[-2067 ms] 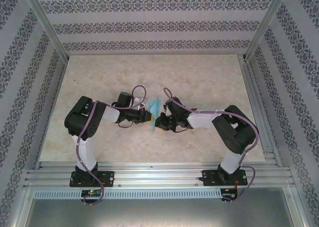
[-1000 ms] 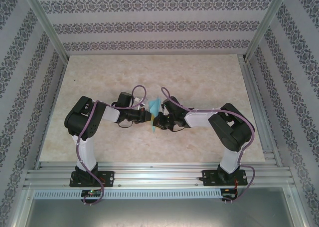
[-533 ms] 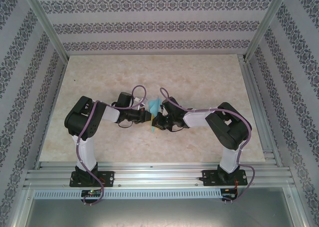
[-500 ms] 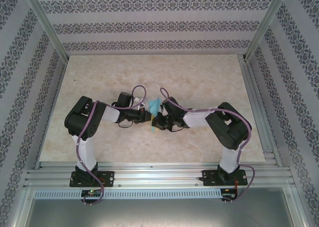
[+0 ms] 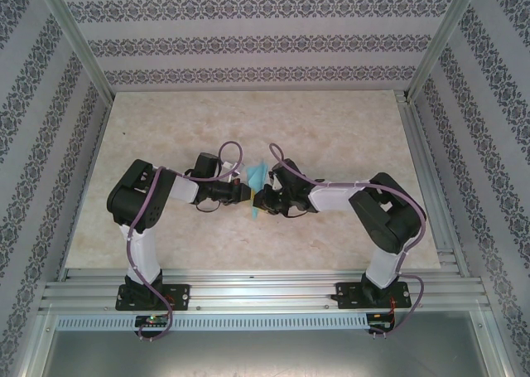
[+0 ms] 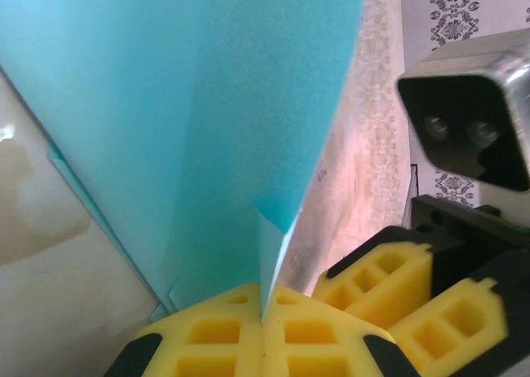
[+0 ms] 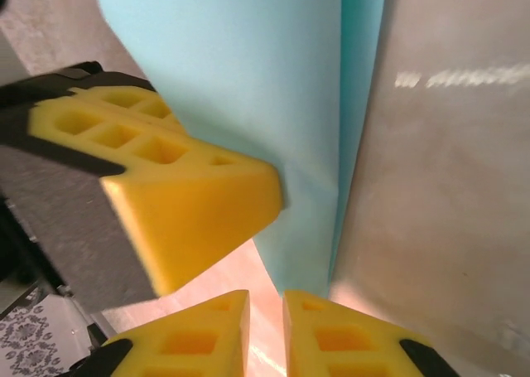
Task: Fold a paper plane with a square sheet of paper (fold left side to right side)
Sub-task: Fold the wing for the fifth time at the center of the table.
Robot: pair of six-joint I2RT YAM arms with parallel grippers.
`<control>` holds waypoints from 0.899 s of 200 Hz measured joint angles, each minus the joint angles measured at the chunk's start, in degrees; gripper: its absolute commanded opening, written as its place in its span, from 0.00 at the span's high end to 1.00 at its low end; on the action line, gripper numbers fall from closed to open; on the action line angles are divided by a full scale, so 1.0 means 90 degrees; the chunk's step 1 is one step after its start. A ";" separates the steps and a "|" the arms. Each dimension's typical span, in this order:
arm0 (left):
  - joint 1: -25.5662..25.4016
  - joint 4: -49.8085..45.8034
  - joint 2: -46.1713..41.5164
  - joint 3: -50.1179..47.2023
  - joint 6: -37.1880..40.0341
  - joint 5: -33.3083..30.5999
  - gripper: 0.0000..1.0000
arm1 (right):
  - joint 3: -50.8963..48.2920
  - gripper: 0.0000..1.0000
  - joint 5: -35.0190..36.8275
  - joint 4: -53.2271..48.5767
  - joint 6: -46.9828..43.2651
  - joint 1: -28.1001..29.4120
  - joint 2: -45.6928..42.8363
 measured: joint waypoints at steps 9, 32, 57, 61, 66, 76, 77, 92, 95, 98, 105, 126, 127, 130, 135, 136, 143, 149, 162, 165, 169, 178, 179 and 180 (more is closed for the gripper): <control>0.0019 -0.0002 0.0000 0.0000 0.0015 0.0007 1.00 | -0.0010 0.79 0.0002 -0.0041 -0.0044 -0.0107 -0.0083; 0.0034 -0.0002 0.0000 0.0000 0.0029 0.0022 1.00 | 0.0027 0.78 0.0075 -0.0206 -0.0253 -0.0498 -0.0182; 0.0034 -0.0002 0.0000 0.0000 0.0046 0.0027 1.00 | 0.0376 0.75 0.0160 -0.0551 -0.0495 -0.0906 -0.0151; 0.0034 -0.0002 0.0000 0.0000 0.0046 0.0027 1.00 | 0.0469 0.74 0.0177 -0.0576 -0.0517 -0.0959 -0.0112; 0.0034 -0.0002 0.0000 0.0000 0.0046 0.0027 1.00 | 0.0617 0.74 0.0197 -0.0605 -0.0559 -0.1020 -0.0049; 0.0034 -0.0002 0.0000 0.0000 0.0046 0.0029 1.00 | 0.0918 0.72 0.0221 -0.0634 -0.0622 -0.1098 0.0124; 0.0034 -0.0002 0.0000 0.0000 0.0046 0.0029 1.00 | 0.0967 0.72 0.0226 -0.0634 -0.0634 -0.1103 0.0151; 0.0034 -0.0002 -0.0002 0.0000 0.0046 0.0027 1.00 | 0.1428 0.71 0.0255 -0.0641 -0.0714 -0.1141 0.0493; 0.0036 -0.0002 -0.0002 0.0000 0.0046 0.0027 1.00 | 0.1535 0.71 0.0250 -0.0641 -0.0731 -0.1141 0.0585; 0.0036 -0.0002 -0.0002 0.0000 0.0046 0.0027 1.00 | 0.1596 0.71 0.0253 -0.0639 -0.0729 -0.1141 0.0636; 0.0036 -0.0002 -0.0002 0.0000 0.0046 0.0027 1.00 | 0.1770 0.70 0.0250 -0.0627 -0.0731 -0.1144 0.0806; 0.0036 -0.0005 -0.0002 0.0000 0.0049 0.0024 1.00 | 0.2050 0.71 0.0245 -0.0554 -0.0719 -0.1144 0.1188; 0.0036 -0.0002 -0.0002 0.0000 0.0049 0.0027 1.00 | 0.2052 0.71 0.0243 -0.0549 -0.0716 -0.1144 0.1200; 0.0036 -0.0002 -0.0002 0.0000 0.0049 0.0027 1.00 | 0.2072 0.71 0.0243 -0.0534 -0.0704 -0.1144 0.1251; 0.0036 -0.0002 -0.0002 0.0000 0.0051 0.0024 1.00 | 0.2081 0.70 0.0240 -0.0515 -0.0697 -0.1144 0.1302; 0.0036 -0.0005 -0.0002 -0.0002 0.0049 0.0024 1.00 | 0.2084 0.69 0.0238 -0.0503 -0.0695 -0.1144 0.1319; 0.0036 -0.0002 -0.0005 -0.0002 0.0051 0.0024 1.00 | 0.2086 0.67 0.0223 -0.0476 -0.0670 -0.1144 0.1375; 0.0036 -0.0005 -0.0005 -0.0002 0.0051 0.0024 1.00 | 0.2086 0.64 0.0209 -0.0452 -0.0636 -0.1144 0.1423; 0.0036 -0.0002 -0.0007 -0.0005 0.0063 0.0022 1.00 | 0.2084 0.63 0.0175 -0.0391 -0.0544 -0.1144 0.1494; 0.0036 -0.0002 -0.0010 -0.0005 0.0068 0.0022 1.00 | 0.2084 0.62 0.0160 -0.0374 -0.0546 -0.1144 0.1503; 0.0036 -0.0002 -0.0010 -0.0005 0.0068 0.0019 1.00 | 0.2076 0.62 0.0153 -0.0345 -0.0512 -0.1144 0.1515; 0.0039 -0.0005 -0.0010 -0.0005 0.0070 0.0022 1.00 | 0.2052 0.62 0.0121 -0.0245 -0.0486 -0.1144 0.1525; 0.0039 -0.0005 -0.0010 -0.0005 0.0070 0.0022 1.00 | 0.2047 0.62 0.0117 -0.0226 -0.0483 -0.1144 0.1528; 0.0039 -0.0005 -0.0010 -0.0005 0.0068 0.0022 1.00 | 0.2045 0.62 0.0109 -0.0211 -0.0478 -0.1144 0.1528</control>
